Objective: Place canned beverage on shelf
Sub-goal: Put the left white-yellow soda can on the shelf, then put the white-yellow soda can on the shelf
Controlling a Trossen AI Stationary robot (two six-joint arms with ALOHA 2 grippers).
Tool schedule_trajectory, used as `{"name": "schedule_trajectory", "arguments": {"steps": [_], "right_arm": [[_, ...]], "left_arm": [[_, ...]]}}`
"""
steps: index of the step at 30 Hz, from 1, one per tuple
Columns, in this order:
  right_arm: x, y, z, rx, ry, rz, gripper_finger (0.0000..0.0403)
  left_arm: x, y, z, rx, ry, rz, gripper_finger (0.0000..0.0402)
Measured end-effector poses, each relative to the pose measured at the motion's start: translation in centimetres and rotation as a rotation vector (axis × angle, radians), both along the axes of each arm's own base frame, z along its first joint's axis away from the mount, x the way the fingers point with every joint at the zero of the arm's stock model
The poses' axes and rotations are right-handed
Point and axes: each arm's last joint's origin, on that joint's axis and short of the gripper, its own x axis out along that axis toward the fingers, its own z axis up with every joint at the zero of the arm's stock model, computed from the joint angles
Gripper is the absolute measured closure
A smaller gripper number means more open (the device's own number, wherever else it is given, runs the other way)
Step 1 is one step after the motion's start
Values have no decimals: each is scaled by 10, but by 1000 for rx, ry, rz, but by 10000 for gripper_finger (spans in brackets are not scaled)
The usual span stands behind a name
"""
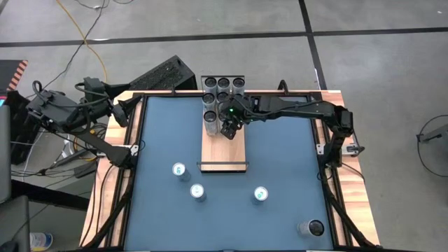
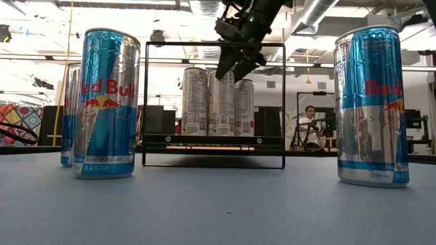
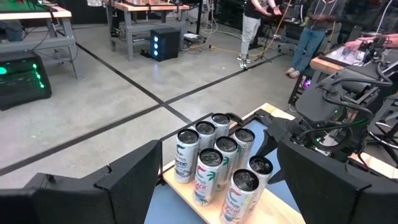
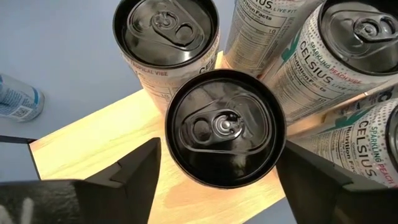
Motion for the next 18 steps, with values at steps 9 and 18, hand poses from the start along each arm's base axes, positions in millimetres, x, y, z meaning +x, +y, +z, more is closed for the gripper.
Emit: {"name": "schedule_trajectory", "arguments": {"steps": [9,18], "right_arm": [[-1,0,1,-1,-1,2,26],[-28,7,21,19,166,28,22]], "left_arm": [[0,0,0,-1,-1,0,93],[0,0,0,-2,-2,1,93]]}}
